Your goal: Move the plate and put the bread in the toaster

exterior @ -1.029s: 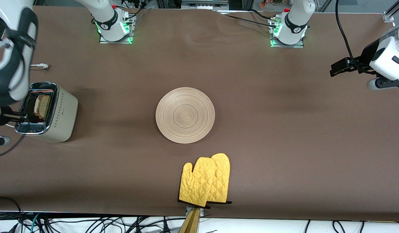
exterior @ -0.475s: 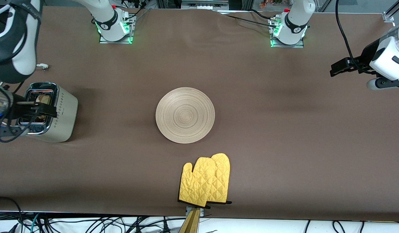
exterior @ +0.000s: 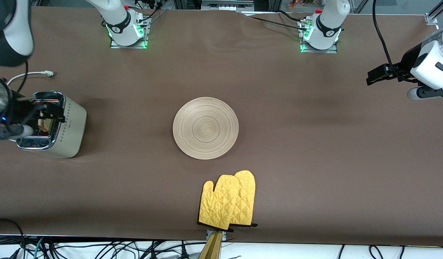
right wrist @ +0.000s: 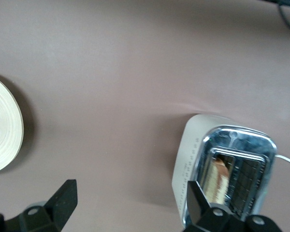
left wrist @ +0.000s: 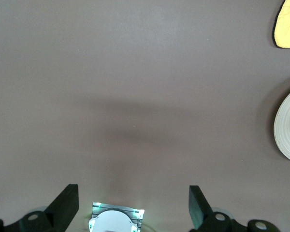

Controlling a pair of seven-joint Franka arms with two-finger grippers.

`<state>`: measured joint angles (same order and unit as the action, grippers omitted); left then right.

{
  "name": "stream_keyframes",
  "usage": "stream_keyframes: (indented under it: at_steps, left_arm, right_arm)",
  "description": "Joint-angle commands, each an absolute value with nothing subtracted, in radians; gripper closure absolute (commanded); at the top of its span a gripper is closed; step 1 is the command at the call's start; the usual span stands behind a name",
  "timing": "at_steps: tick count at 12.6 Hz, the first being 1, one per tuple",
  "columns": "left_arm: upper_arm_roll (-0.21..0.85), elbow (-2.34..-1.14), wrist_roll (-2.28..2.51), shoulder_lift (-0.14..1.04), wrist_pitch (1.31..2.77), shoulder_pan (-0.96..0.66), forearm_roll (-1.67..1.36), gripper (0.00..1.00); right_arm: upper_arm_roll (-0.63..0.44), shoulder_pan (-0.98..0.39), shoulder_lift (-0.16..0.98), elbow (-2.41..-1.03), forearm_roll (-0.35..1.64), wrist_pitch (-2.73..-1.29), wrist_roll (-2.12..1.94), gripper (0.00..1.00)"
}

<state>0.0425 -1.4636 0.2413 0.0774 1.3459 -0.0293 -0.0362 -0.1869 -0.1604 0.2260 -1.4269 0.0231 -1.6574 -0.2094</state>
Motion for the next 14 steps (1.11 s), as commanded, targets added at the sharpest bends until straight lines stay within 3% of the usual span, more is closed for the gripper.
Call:
stream_keyframes:
  at_steps: [1,7,14]
  left_arm:
    - [0.041,-1.453,0.238,0.08,1.331,-0.025,-0.061,0.0]
    - [0.041,-1.453,0.238,0.08,1.331,-0.025,-0.061,0.0]
    - [0.041,-1.453,0.238,0.08,1.331,-0.025,-0.061,0.0]
  right_arm:
    - [-0.1,-0.068,0.082,-1.567,0.002,-1.698,-0.216,0.0]
    - [-0.067,-0.009,0.003,-1.651,0.002,-1.663,-0.146,0.0]
    - [-0.075,-0.011,0.057,-1.588,-0.003,-1.618,-0.129,0.0]
